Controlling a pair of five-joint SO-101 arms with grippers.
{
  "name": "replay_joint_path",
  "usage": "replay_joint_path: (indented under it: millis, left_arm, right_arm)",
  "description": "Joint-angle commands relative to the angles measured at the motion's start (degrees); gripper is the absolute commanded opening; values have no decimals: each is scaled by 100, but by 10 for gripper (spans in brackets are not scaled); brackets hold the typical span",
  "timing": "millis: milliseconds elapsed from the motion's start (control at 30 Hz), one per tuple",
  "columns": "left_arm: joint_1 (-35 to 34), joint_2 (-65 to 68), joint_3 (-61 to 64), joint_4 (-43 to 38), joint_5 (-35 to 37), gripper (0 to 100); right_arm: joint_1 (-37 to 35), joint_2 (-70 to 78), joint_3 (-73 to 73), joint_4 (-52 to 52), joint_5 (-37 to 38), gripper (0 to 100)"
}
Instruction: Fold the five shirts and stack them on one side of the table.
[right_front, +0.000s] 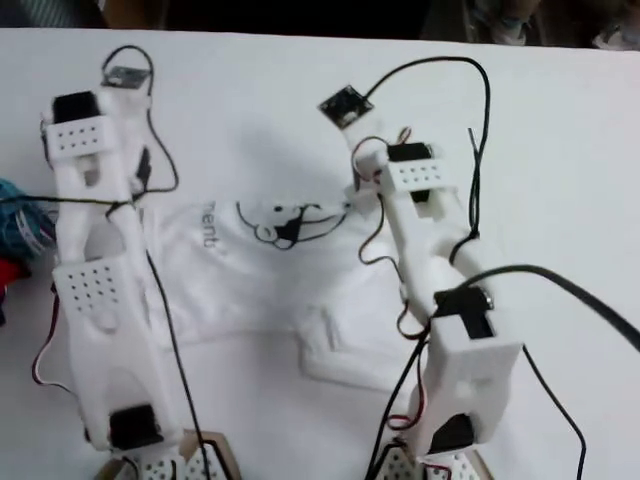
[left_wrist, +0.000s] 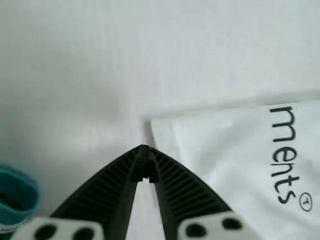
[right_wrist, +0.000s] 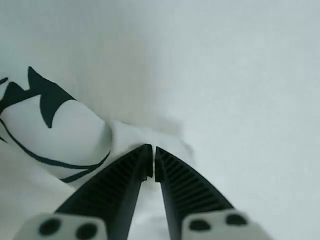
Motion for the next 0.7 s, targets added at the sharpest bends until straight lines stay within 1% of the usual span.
replay_joint_path:
  millis: [0,200,333,400,467,533,600,667]
  left_arm:
    - [369,-695,444,114,44,24]
    - [791,-1398,1305,114,44,24]
    - [826,-1837,1947,105,35,24]
    - [756,-1864,2352,-35,0,24]
    - [571,-1802,2879,-501,-9,24]
    - [352,-1670,3336,-1169,-18,24]
    - [141,-1521,3574,-1802,-26,24]
    - [-18,-1371,3582,-2198,-105,24]
  right_arm:
    - [57,75,-290,-110,-35,21]
    - [57,127,-299,-119,-35,21]
    - [57,163,-413,-101,-35,21]
    - [57,171,-413,-110,-35,21]
    - [66,171,-404,-110,-35,21]
    - [119,180,-387,-110,-35,21]
    - [215,180,-378,-110,-9,21]
    - [356,189,-378,-110,9,21]
